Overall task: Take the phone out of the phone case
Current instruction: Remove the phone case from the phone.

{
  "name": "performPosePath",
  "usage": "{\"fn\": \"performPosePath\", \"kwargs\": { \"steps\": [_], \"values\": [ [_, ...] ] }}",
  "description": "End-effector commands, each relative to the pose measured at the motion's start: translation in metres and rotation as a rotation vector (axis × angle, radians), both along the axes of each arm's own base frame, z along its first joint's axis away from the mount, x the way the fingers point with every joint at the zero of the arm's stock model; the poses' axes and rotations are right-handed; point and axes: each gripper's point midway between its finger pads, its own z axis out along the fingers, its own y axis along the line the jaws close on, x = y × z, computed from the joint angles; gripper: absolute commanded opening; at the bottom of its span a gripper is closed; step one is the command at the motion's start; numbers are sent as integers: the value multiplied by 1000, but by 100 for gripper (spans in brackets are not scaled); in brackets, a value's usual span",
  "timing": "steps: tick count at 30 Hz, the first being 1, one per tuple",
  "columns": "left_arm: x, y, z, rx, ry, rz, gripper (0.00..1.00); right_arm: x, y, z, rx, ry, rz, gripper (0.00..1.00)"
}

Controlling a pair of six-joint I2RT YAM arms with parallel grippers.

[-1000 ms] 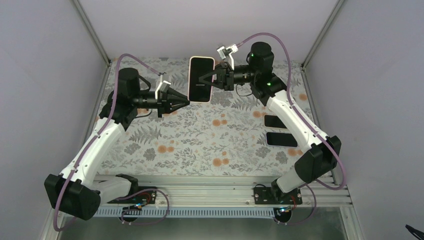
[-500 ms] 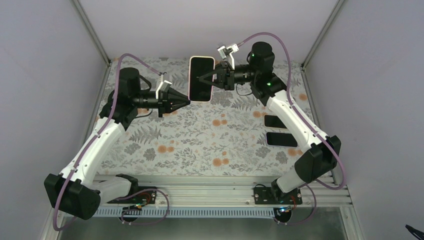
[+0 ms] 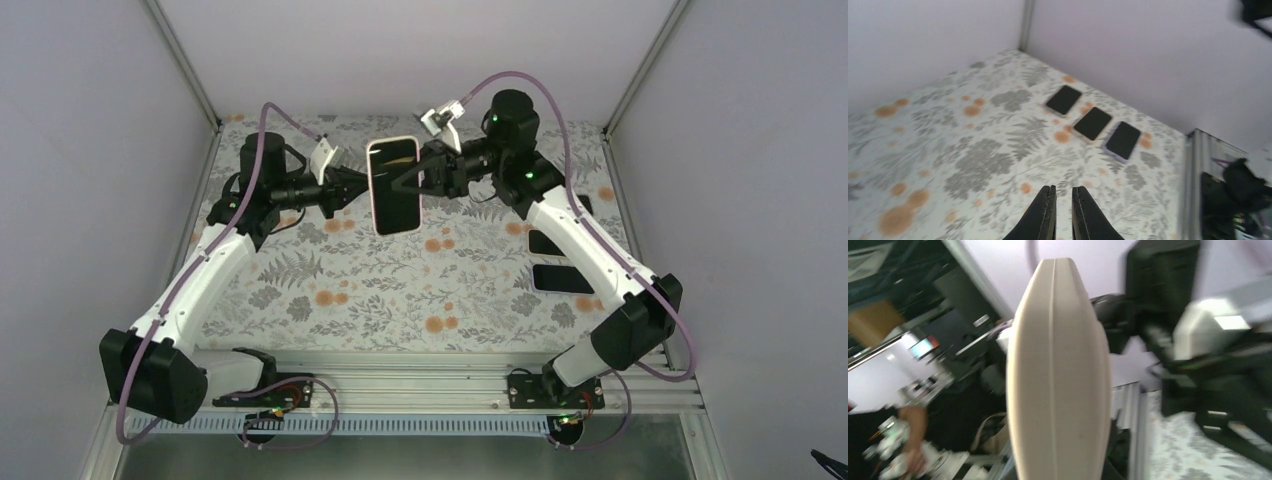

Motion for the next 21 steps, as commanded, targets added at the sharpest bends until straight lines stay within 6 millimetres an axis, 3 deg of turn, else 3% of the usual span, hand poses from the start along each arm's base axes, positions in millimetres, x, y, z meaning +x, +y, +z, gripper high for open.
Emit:
{"fn": "performPosePath", "kwargs": {
  "steps": [1, 6, 10, 17, 21],
  "values": [
    [30, 19, -11, 68, -17, 170, 9, -50, -13, 21, 20, -39, 186, 4],
    [18, 15, 0, 34, -35, 106, 11, -49, -13, 20, 22, -47, 173, 4],
    [-4, 7, 14, -18, -56, -7, 18, -41, -14, 21, 25, -58, 134, 4],
    [-61, -3, 38, -61, -138, -263, 44, -14, -19, 25, 22, -61, -3, 4],
    [-77, -3, 50, -54, -209, -283, 56, 3, -20, 24, 15, -41, -71, 4]
  ]
}}
